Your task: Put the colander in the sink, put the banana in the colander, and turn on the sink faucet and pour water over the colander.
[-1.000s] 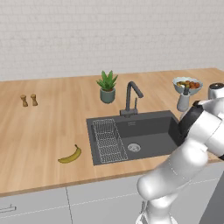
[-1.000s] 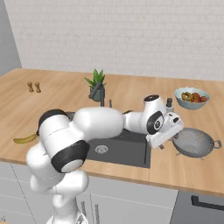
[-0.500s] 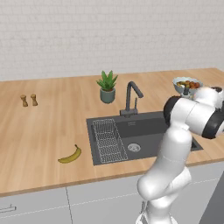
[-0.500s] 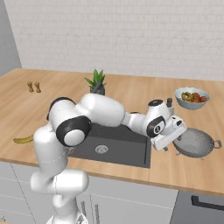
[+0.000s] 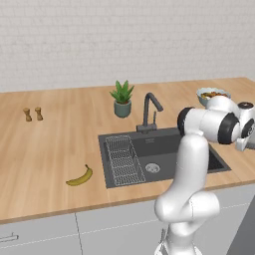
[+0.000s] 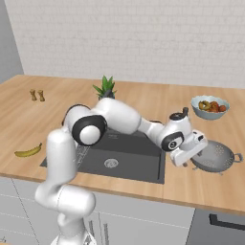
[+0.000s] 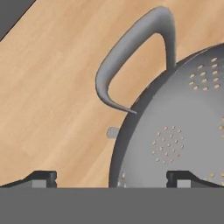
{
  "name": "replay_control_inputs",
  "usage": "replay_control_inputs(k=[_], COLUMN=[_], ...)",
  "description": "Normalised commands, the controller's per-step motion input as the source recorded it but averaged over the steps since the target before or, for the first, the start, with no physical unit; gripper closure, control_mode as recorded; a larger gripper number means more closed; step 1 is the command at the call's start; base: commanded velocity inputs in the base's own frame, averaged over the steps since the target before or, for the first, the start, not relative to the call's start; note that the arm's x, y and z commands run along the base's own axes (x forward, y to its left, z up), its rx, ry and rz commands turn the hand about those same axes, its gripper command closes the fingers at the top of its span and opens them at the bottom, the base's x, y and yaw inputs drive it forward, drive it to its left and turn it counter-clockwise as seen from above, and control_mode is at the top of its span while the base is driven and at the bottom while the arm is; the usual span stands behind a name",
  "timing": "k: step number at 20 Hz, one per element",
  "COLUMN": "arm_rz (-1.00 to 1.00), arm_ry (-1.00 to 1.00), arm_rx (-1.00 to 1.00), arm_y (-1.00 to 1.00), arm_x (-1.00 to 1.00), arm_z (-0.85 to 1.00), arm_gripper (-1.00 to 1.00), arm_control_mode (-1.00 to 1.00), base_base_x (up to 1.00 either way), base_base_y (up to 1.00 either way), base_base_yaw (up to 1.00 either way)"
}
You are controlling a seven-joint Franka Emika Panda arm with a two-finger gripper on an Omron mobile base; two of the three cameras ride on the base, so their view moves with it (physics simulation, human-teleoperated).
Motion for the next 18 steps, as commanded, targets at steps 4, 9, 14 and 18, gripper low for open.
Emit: replay_control_inputs(k=[4,9,14,18], arm_rz=[0.00,0.00,0.00,0.00], arm_ry=[0.00,0.00,0.00,0.00], arm_rx=[0.04,0.00,0.00,0.02], arm_y=[-0.17,-0.09,0.08,0.22], arm_x=[0.24,0.12,-0.04,-0.11], arm_z=[-0.07,-0.14,-0.40,-0.47], arm_gripper=[-1.00,-1.00,1.00,1.00], arm_control_mode=[-1.00,-1.00,-1.00,-1.00], base_base_x=[0.00,0.00,0.00,0.00], base_base_y=[0.00,0.00,0.00,0.00], base_base_yaw=[0.00,0.00,0.00,0.00])
